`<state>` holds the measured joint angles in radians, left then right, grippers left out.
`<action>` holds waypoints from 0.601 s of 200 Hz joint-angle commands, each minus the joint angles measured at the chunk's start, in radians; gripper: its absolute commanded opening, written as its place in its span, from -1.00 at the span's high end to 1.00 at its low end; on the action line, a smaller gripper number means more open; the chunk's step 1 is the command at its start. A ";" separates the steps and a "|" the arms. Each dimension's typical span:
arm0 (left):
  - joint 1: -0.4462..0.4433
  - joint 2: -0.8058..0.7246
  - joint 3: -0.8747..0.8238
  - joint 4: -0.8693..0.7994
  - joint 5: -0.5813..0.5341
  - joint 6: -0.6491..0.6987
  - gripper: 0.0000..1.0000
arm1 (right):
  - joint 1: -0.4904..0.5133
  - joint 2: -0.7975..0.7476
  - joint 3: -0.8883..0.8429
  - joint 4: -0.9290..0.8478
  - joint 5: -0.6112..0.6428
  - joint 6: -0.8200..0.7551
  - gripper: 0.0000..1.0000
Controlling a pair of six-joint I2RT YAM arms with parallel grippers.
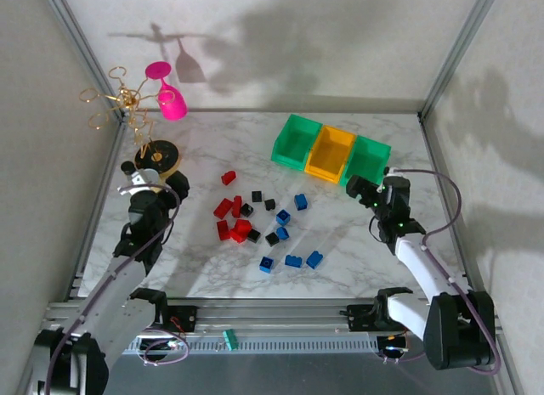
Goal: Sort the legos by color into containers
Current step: Pick up the lego from the center of the table.
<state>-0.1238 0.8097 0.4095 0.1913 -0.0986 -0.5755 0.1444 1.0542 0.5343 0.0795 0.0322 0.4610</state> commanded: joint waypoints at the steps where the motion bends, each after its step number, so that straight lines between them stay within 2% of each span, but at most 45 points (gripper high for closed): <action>1: -0.033 -0.056 -0.020 -0.082 0.074 -0.042 -0.99 | 0.061 0.016 0.065 -0.118 0.015 0.002 -0.98; 51: -0.173 -0.137 -0.062 -0.092 0.107 -0.104 -0.99 | 0.271 0.147 0.171 -0.211 0.110 -0.012 -0.98; 92: -0.284 -0.131 -0.077 -0.064 0.120 -0.128 -0.99 | 0.413 0.321 0.288 -0.269 0.173 -0.031 -0.97; 120: -0.362 -0.097 -0.062 -0.059 0.087 -0.124 -0.99 | 0.481 0.432 0.354 -0.292 0.200 -0.052 -0.94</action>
<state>-0.4362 0.6891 0.3473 0.1158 -0.0029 -0.6853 0.5789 1.4151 0.8280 -0.1551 0.1757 0.4358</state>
